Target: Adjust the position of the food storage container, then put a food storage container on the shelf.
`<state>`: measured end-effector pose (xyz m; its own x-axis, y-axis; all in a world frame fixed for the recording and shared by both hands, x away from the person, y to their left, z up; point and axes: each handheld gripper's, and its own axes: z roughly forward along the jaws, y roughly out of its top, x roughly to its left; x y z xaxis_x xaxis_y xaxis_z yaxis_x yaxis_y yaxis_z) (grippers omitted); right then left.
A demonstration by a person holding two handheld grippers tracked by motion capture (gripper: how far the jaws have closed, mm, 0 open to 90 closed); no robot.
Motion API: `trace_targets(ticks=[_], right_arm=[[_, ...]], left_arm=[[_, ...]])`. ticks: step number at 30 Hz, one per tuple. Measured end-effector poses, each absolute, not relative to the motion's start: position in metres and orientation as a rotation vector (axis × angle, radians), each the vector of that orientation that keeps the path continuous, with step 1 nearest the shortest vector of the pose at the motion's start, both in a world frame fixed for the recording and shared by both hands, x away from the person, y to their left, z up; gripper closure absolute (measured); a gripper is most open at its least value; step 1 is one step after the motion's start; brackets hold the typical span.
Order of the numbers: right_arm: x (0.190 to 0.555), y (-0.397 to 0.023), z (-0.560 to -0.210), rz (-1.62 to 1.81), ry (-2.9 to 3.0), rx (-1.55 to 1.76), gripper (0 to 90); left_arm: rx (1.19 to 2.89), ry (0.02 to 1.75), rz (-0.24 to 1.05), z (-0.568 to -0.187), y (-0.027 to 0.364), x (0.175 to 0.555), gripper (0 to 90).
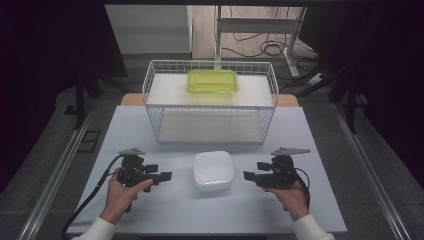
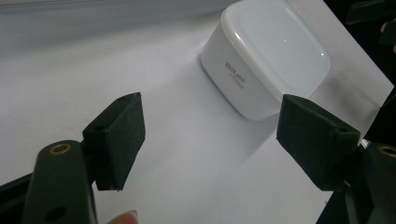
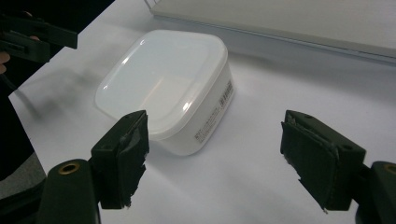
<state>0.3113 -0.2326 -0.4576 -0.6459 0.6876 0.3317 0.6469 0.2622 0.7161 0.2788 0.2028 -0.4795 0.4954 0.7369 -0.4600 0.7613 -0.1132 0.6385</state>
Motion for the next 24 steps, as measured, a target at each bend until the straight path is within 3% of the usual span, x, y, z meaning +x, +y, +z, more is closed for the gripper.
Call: trace_targets(ticks=[12, 24], right_arm=[[0.32, -0.236, -0.462, 1.402, 2.442, 1.372, 25.0], [0.332, -0.231, -0.463, 1.451, 2.448, 1.425, 32.5]], left_arm=[[1.812, 1.274, -0.073, -0.478, 0.204, 0.282, 23.2], [1.709, 1.323, -0.13, -0.473, 0.205, 0.287, 24.2]])
